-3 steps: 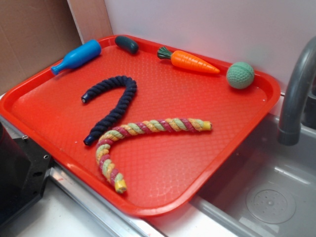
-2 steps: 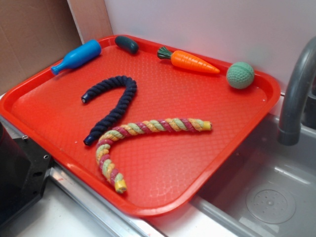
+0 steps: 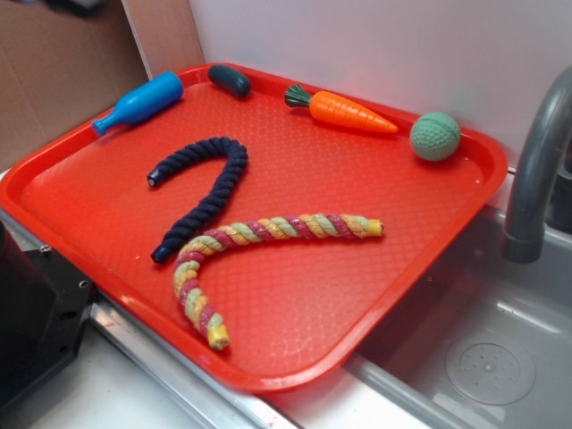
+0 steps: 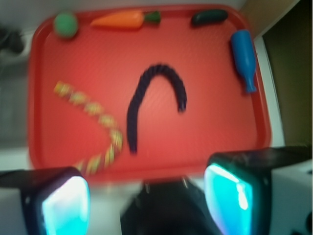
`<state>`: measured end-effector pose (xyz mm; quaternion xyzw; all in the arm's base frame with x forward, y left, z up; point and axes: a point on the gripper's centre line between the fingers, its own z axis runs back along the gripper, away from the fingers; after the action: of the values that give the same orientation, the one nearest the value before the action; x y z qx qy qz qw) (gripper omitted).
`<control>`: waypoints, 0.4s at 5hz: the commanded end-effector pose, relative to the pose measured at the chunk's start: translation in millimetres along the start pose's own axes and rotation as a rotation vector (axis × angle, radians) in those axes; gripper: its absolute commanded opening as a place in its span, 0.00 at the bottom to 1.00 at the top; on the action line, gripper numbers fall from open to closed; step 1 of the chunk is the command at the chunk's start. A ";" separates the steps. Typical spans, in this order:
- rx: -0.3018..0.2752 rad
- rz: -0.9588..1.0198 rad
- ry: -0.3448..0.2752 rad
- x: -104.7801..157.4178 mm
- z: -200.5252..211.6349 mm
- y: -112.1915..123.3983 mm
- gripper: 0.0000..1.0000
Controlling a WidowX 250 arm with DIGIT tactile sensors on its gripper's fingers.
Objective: Grab the green ball.
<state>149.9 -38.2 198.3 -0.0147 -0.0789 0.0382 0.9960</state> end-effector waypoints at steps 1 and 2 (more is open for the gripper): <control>-0.147 -0.108 -0.164 85.2 -49.0 -54.0 1.00; -0.117 -0.230 -0.147 115.4 -74.3 -69.8 1.00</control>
<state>272.9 -90.1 129.3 -0.0564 -0.1295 -0.0671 0.9877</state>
